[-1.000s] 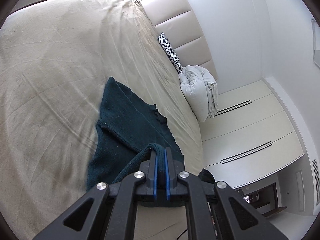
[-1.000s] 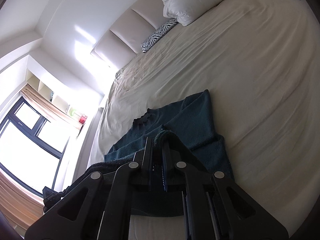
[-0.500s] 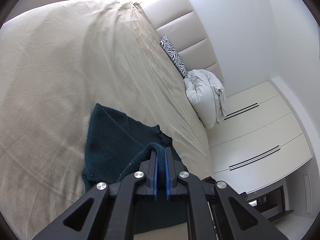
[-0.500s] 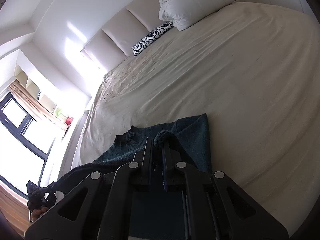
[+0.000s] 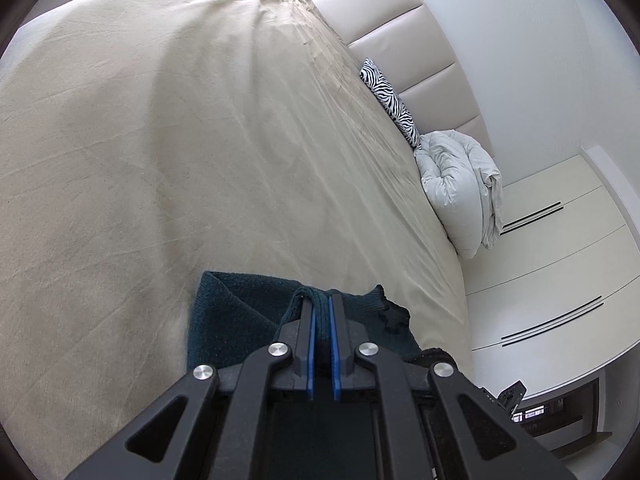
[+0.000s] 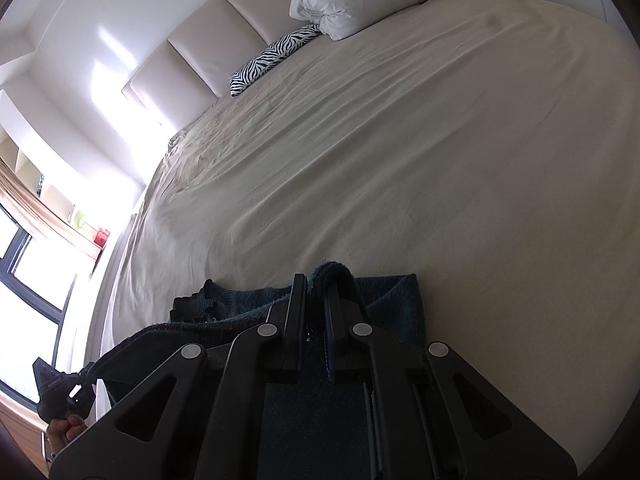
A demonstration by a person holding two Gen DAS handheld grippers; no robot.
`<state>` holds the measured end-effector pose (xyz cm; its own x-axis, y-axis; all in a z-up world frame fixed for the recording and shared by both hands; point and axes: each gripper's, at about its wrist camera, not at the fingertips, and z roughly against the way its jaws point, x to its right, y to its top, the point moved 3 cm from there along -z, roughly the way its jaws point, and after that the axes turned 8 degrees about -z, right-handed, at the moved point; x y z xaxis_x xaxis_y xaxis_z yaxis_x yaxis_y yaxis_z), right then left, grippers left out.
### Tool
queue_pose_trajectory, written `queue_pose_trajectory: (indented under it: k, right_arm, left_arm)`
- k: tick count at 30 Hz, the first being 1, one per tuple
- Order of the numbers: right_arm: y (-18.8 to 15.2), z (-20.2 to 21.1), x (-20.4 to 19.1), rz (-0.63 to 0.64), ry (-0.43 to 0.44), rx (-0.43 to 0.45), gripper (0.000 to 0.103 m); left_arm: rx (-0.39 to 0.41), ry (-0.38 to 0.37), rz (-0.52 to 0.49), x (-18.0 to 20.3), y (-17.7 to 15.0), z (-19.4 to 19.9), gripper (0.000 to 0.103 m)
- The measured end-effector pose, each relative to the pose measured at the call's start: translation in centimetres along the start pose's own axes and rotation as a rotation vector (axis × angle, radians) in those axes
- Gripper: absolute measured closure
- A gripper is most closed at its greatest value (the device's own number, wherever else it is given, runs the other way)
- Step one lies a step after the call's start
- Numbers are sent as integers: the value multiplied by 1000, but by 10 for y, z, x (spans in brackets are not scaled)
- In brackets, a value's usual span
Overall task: Fold small clothes
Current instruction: 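Lift the hem with both tools and fold it over toward the collar, then lower the folded hem onto the sweater and open both tools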
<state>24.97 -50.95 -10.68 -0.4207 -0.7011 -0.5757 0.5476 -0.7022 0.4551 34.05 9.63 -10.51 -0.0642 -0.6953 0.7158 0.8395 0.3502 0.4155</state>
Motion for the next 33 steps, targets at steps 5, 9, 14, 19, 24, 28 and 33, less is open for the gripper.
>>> queue_pose_trajectory:
  k: [5,9,14,19,24,28,33]
  right_arm:
    - [1,-48,15,-48,-59,-65,95]
    - [-7,-64,23,-54,-64,-75,87]
    - [-6,-59,15,-21,-74,-53,75]
    - [2,-30,11,-21,-93,21,50]
    - [-5,-2,21,-12,-101,4,50]
    - [-28,17,25,65,-134,-21,50]
    - [-66,44,26,142,-127,-36,50]
  left_arm:
    - [-12,67,5,-15,7,-20,79]
    - [29,49,11,-16,12,-14,49]
    - [39,36,-26,-10,-2,2,49]
    - [37,59,-93,1,-24,14,49]
    - [34,79,-153,14,-40,20,49]
    - [24,115,-196,15,-54,23,49]
    - [51,160,-230,13,-73,39,49]
